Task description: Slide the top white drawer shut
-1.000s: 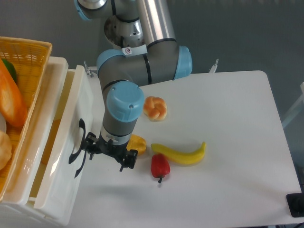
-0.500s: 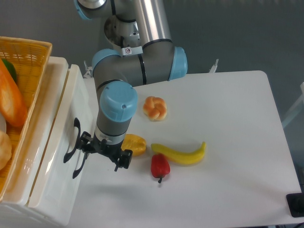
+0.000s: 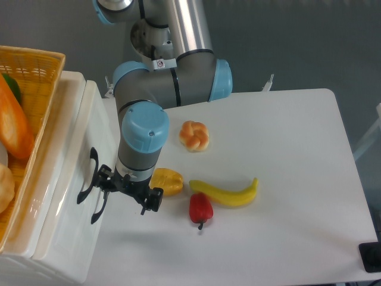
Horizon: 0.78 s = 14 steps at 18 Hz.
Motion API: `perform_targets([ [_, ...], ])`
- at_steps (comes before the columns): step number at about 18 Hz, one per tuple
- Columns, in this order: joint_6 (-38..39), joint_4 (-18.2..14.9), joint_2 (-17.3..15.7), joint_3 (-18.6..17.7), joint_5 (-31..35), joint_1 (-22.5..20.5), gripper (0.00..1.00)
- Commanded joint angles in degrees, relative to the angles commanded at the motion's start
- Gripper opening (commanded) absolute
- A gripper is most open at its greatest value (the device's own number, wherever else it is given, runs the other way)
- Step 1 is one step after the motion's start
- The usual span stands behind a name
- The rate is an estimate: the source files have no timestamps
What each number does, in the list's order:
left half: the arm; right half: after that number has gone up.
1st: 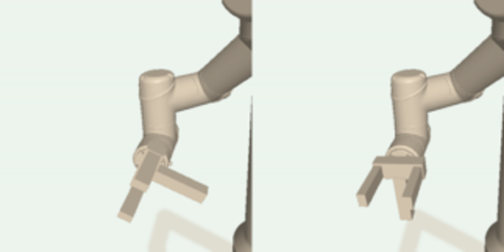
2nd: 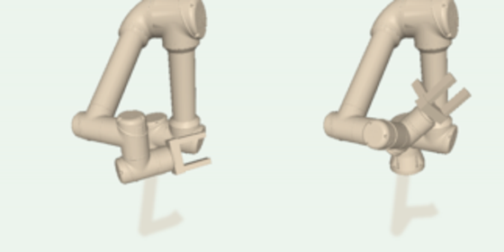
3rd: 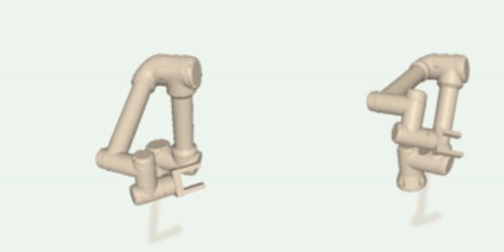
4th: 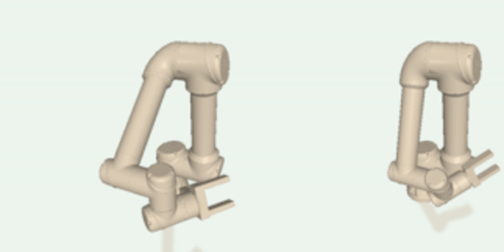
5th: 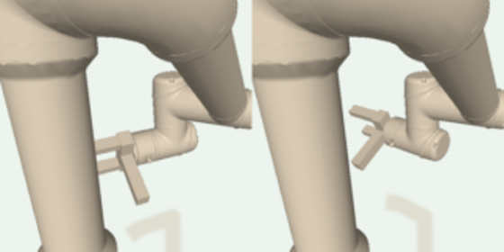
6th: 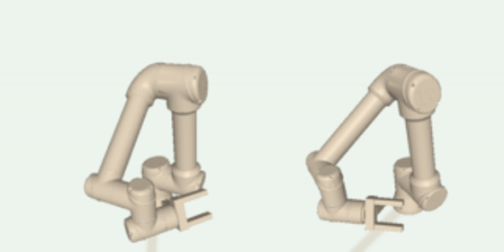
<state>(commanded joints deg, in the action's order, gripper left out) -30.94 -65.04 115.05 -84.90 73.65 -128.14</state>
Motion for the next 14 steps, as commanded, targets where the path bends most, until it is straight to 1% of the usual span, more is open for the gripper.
perform_targets([
  [6,0.0,0.17,0.0,0.79,0.17,-0.88,1.0],
  [8,-0.09,0.26,0.0,1.23,0.44,-2.54,1.0],
  [10,-0.78,0.18,-0.35,1.49,0.61,-5.34,1.0],
  [12,-5.16,0.0,-1.66,1.58,0.88,-8.07,1.0],
  [13,-8.23,-0.09,-2.19,1.5,2.1,-8.87,1.0],
  [14,-11.31,-0.17,-2.72,1.41,4.72,-9.57,1.0],
])
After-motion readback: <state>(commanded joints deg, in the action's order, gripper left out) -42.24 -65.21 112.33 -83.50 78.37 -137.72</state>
